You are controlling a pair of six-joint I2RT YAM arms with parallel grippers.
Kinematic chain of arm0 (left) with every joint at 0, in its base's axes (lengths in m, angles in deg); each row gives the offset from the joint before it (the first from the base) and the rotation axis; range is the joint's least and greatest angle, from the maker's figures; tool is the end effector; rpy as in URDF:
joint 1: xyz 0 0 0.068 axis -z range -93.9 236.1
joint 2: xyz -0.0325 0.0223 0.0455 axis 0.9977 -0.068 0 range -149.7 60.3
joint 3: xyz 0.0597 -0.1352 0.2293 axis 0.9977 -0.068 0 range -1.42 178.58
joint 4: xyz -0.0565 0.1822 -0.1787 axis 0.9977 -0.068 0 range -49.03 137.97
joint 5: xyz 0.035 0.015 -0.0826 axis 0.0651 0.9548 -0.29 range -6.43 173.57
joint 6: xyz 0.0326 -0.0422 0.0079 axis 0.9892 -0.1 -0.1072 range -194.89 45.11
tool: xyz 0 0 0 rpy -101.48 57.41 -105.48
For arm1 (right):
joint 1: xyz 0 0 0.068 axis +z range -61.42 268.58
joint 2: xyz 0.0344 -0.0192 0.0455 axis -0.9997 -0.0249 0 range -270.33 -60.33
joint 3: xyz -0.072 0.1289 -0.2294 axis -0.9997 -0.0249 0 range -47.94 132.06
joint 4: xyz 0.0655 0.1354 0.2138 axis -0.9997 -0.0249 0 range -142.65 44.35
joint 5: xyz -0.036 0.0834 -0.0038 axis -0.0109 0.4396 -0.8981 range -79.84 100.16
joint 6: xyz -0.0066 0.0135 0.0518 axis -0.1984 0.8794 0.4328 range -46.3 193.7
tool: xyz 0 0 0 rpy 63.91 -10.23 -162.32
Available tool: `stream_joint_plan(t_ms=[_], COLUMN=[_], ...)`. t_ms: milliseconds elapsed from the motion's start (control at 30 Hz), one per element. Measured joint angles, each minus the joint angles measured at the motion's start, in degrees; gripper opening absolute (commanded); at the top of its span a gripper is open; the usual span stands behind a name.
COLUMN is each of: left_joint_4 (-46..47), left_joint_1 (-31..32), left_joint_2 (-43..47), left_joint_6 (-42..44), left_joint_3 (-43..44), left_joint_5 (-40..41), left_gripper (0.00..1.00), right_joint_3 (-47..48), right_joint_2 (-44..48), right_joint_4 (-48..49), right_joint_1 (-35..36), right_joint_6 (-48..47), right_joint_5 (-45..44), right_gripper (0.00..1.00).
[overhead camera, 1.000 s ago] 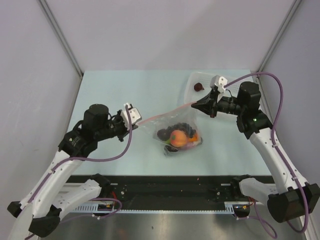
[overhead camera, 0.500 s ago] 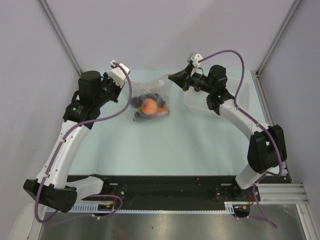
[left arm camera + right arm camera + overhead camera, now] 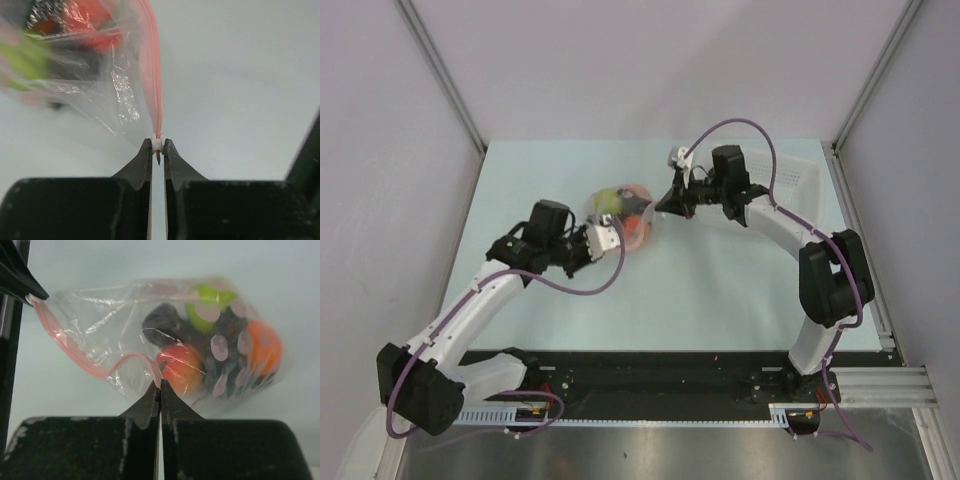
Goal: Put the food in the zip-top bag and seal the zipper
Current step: Place the zipper food storage bag at the center of the board, then reset both arms
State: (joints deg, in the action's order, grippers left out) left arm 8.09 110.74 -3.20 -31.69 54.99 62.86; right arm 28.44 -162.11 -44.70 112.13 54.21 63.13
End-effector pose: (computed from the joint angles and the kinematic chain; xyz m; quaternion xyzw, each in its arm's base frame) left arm 0.2002 -0.1056 0.3006 0.5654 0.7227 -0.1068 0.3830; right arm 0.3624 0.1891 0.2815 -0.5007 0.6115 0.3919 0.4709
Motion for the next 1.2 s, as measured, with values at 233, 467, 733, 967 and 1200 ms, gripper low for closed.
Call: stream_joint_plan(t_ms=[233, 467, 733, 967, 1200], left_joint_4=[-2.67, -1.97, -4.90, -10.91, -11.98], left_joint_1=[5.64, 12.66, 13.11, 12.26, -3.72], left_joint_2=[3.58, 6.67, 7.28, 12.57, 5.03], left_joint_6=[-1.20, -4.31, -5.66, -9.18, -19.76], left_joint_3=[-9.03, -14.69, -16.35, -5.84, 14.08], left_joint_5=[-2.54, -2.49, -2.84, -3.91, -10.73], left_gripper=[0.00, 0.17, 1.00, 1.00, 1.00], right_joint_3=[-11.21, -22.51, -26.97, -26.99, -22.08], right_joint_2=[3.96, 15.08, 20.72, 39.69, 48.00], right_joint_4=[-18.29, -26.73, -32.57, -32.15, -29.31], right_joint_1=[-0.04, 1.09, 1.84, -3.74, -11.82], right_joint_6=[-15.69, -26.51, -27.58, -20.00, -5.73], right_joint_5=[1.53, 0.81, -1.51, -4.39, -9.90], right_gripper=[0.00, 0.28, 1.00, 1.00, 1.00])
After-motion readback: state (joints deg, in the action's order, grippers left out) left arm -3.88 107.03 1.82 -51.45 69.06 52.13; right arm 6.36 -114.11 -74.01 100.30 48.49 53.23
